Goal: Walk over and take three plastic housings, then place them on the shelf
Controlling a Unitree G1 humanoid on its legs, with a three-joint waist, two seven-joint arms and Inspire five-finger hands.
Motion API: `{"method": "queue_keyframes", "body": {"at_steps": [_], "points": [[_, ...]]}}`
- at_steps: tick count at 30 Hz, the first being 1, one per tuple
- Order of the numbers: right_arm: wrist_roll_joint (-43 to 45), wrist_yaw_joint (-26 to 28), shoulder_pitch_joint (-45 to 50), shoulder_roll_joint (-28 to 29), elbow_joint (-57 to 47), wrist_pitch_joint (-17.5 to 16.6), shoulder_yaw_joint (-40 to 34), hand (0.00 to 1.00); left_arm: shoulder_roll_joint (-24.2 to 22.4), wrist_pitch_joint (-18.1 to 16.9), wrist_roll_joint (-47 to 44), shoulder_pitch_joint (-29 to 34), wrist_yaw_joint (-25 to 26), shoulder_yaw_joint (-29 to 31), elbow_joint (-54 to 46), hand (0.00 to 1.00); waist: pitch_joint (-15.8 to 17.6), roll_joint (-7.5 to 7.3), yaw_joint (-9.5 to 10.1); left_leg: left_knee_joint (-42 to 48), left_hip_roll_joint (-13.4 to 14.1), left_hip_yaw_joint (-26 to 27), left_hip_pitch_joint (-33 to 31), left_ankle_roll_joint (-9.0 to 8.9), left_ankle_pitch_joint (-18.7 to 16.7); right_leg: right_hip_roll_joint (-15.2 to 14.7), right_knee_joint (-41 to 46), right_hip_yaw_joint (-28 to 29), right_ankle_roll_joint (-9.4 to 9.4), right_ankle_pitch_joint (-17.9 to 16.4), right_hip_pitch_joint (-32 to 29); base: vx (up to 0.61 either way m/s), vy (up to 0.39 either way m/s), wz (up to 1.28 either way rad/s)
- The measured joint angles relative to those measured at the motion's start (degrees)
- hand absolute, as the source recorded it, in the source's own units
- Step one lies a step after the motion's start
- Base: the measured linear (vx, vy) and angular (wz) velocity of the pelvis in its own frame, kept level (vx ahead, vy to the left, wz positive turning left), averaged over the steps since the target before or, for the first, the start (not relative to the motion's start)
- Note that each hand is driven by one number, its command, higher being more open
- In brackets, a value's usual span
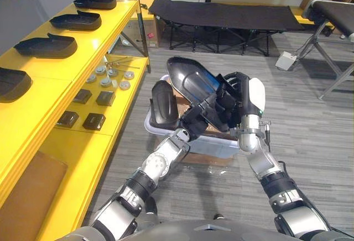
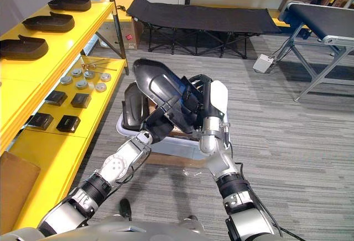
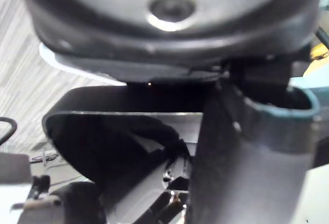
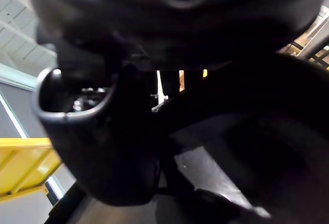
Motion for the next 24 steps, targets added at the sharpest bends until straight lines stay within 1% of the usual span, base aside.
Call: {"method": "queue_keyframes", "body": {"at_steps": [1,5,10,12,15,18,21,24], "points": [[0.1,0.0,0.0,0.0,0.0,0.0,0.6,0.00,0.0,-0.5,2.5,0.0,1.6,-0.3,0.0,0.00,0.0,-0.02,0.00,0.0,0.0,-0.1,0.0,0.03,0.0,0.0,0.0,-0.1,0.02,0.0,0.1,-0.04,0.004,0.02],[2.5,0.0,0.2,0.3,0.0,0.0,2.8,0.00,0.0,-3.3,5.3,0.0,5.1,-1.2,0.0,0.00,-0.1,-0.22,0.14,0.0,0.0,-0.2,0.2,-0.14,-0.1,0.0,-0.1,-0.4,0.05,0.0,0.6,-0.04,0.004,0.03],[4.0,-1.0,0.5,1.3,0.0,-1.0,5.5,0.00,-0.1,-5.9,5.3,0.2,6.7,-0.9,2.2,0.00,-1.1,-1.14,0.59,0.0,0.0,-0.2,0.2,-0.24,-0.2,0.1,-0.4,-0.3,0.07,0.0,0.6,-0.02,0.003,-0.01],[4.0,-1.2,0.6,2.4,-0.6,-2.2,6.7,0.00,-0.2,-7.6,5.3,0.2,8.1,-0.1,3.2,0.00,-1.3,-1.48,0.64,0.0,0.0,-0.2,0.2,-0.22,-0.3,0.1,-0.4,-0.3,0.07,0.0,0.6,0.00,0.000,0.00],[4.6,-1.4,0.7,3.0,-0.7,-2.0,6.8,0.00,0.0,-10.2,7.6,0.3,9.0,-0.6,3.2,0.00,-1.4,-1.62,1.13,0.0,-0.1,-0.2,0.2,-0.23,-0.2,0.0,-0.4,-0.3,0.06,0.0,0.6,0.00,0.000,0.01],[6.0,-1.3,0.7,4.1,-0.7,-1.7,7.0,0.00,-0.1,-12.2,7.6,0.8,9.6,-1.3,3.2,0.00,-1.5,-1.99,1.18,0.0,-0.1,-0.2,0.2,-0.26,-0.2,0.0,-0.4,-0.3,-0.29,-0.2,0.6,0.00,0.000,0.00],[6.2,-1.2,1.3,4.7,-0.8,-1.6,7.1,0.00,-0.6,-13.3,7.6,1.8,9.7,-1.3,3.2,0.00,-1.5,-2.39,0.94,0.0,-0.1,-0.1,0.2,-0.32,-0.3,0.0,-0.4,-0.3,-0.37,-0.3,0.6,0.00,0.000,0.00],[6.7,-1.2,2.4,4.9,-1.3,-1.3,7.1,0.00,-1.1,-13.5,7.6,2.5,10.2,-1.4,3.2,0.00,-1.5,-2.62,0.94,0.0,0.0,-0.1,0.2,-0.36,-0.3,0.1,-0.4,-0.3,-0.41,-0.3,0.5,0.00,0.000,0.00]]}}
